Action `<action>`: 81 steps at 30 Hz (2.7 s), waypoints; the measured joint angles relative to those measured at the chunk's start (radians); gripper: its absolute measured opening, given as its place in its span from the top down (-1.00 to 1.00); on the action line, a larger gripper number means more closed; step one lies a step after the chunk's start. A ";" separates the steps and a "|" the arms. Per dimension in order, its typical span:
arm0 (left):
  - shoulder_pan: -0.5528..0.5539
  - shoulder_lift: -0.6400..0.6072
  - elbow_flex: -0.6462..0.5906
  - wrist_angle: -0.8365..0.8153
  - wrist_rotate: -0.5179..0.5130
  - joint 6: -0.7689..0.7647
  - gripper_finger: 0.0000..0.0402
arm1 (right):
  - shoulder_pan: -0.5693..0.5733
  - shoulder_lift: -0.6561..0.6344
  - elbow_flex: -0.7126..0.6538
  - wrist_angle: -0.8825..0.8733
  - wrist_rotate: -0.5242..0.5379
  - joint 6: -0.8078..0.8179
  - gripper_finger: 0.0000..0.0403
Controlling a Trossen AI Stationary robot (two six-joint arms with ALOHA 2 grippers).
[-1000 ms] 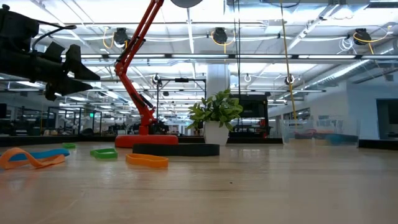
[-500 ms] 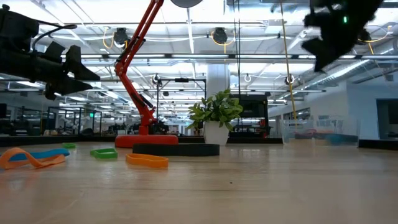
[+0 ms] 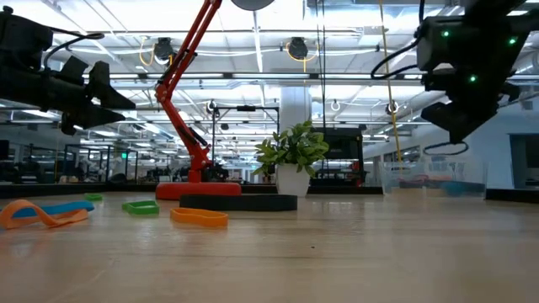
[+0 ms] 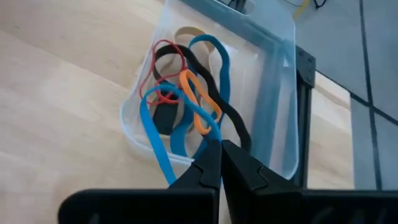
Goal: Pick and place rubber bands into bin
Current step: Put the bottom blue rubber band into the transparent bin, then put the black rubber band into the transparent bin
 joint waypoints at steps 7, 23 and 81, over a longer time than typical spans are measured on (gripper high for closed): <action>0.000 0.000 0.000 0.000 0.000 0.002 -0.14 | -0.132 -0.002 0.008 0.072 -0.062 -0.045 1.00; 0.000 0.000 0.000 0.000 0.000 0.001 -0.14 | -0.424 -0.001 0.010 0.392 -0.226 -0.366 1.00; 0.000 0.000 0.000 0.002 -0.010 -0.058 -0.14 | -0.201 -0.072 -0.063 1.033 -0.858 -0.829 0.29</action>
